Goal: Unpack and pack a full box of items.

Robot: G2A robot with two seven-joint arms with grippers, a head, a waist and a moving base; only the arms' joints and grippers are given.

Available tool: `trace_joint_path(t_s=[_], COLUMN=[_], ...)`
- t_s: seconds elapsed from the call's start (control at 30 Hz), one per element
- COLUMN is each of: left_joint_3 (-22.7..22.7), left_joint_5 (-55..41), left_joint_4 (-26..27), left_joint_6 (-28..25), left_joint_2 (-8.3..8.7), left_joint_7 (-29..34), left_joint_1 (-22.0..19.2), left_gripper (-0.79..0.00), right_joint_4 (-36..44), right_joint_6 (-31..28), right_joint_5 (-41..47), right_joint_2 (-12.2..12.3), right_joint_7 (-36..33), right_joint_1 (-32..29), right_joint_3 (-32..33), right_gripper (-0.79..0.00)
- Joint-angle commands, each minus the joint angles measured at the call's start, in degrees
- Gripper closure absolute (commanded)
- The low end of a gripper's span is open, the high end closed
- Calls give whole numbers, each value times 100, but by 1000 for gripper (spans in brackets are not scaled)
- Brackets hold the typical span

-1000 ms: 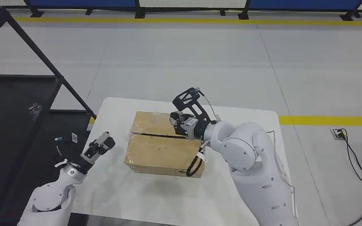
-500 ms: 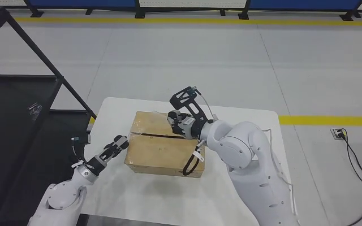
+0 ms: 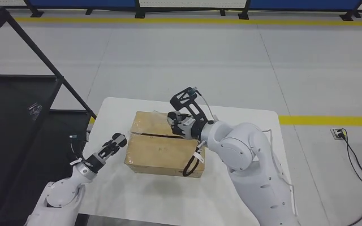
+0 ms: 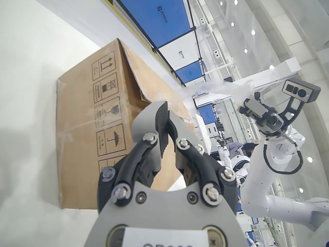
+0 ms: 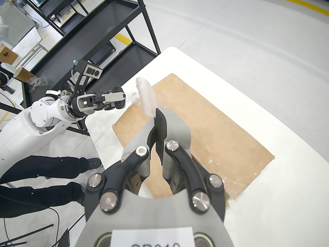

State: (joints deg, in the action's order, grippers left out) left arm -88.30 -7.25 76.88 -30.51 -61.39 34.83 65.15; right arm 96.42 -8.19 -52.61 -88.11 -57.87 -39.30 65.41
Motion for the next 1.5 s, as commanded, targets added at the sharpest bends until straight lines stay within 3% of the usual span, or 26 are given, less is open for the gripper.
trace_joint_path(t_s=[0.0,0.27,0.8,1.37,1.43,1.47], left_joint_3=[-60,-186,-30,-78,-61,-54], left_joint_5=[-60,-199,-945,-1284,-1278,-1274], left_joint_4=[46,26,-616,-749,-775,-786], left_joint_6=[-3,63,291,382,406,420], left_joint_2=[14,56,78,129,130,131], left_joint_7=[45,245,1027,1359,1347,1339], left_joint_1=[9,-74,-511,-451,-468,-475], left_gripper=[0,0,0,0,-89,-259], right_joint_4=[46,235,407,258,233,221], right_joint_6=[-15,-80,-151,-102,-76,-64], right_joint_5=[24,66,-54,90,84,89], right_joint_2=[14,72,215,294,302,306], right_joint_7=[15,80,100,6,2,-3], right_joint_1=[-34,-198,-618,-528,-516,-509], right_joint_3=[20,46,167,80,68,63], right_gripper=[0,0,0,0,0,0])
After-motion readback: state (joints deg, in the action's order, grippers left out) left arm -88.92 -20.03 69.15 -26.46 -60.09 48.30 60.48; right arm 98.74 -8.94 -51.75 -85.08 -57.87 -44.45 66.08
